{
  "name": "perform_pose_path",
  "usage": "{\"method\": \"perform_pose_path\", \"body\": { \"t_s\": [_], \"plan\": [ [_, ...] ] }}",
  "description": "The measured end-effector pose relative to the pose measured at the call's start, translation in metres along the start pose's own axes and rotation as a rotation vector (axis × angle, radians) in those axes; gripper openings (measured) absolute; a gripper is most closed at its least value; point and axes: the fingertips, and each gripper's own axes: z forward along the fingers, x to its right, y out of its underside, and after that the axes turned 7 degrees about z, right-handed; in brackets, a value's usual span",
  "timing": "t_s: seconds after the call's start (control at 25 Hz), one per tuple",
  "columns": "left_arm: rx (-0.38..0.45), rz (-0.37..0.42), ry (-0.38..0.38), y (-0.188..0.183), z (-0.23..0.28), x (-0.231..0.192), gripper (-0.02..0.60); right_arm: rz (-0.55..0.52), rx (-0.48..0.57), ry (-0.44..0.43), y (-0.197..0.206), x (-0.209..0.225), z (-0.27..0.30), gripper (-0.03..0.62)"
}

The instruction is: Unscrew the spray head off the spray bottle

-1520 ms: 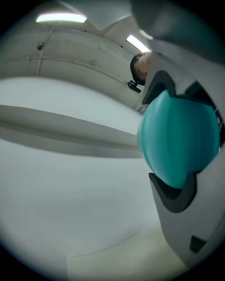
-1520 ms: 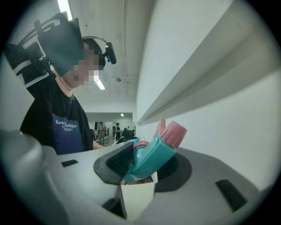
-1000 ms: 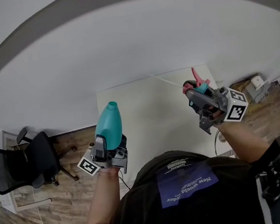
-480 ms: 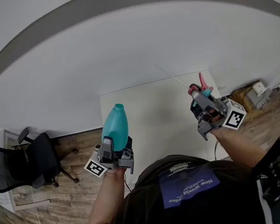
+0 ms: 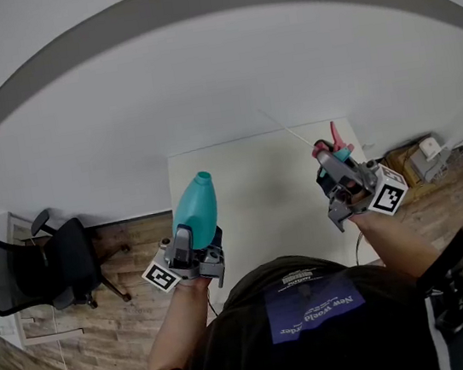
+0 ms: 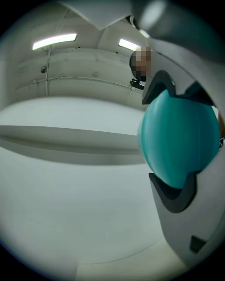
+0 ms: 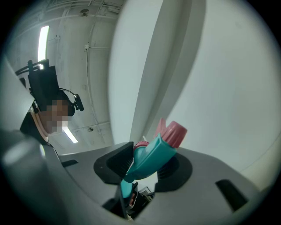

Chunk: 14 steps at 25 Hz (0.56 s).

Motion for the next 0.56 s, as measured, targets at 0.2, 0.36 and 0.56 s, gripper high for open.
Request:
{"method": "perform_pose_path", "body": {
  "t_s": [0.2, 0.36, 0.56],
  "plan": [
    [-0.004, 0.003, 0.001, 0.0010, 0.0024, 0.0014, 0.500, -0.006, -0.006, -0.008, 0.0002, -0.0022, 0.0013, 0.132],
    [-0.010, 0.008, 0.000, 0.0012, 0.0028, 0.0020, 0.500, -0.009, -0.010, -0.012, 0.0004, -0.0036, 0.0019, 0.132],
    [-0.015, 0.014, 0.000, 0.0013, 0.0030, 0.0034, 0.500, -0.015, -0.013, -0.007, -0.0009, -0.0035, 0.0005, 0.132]
  ]
}}
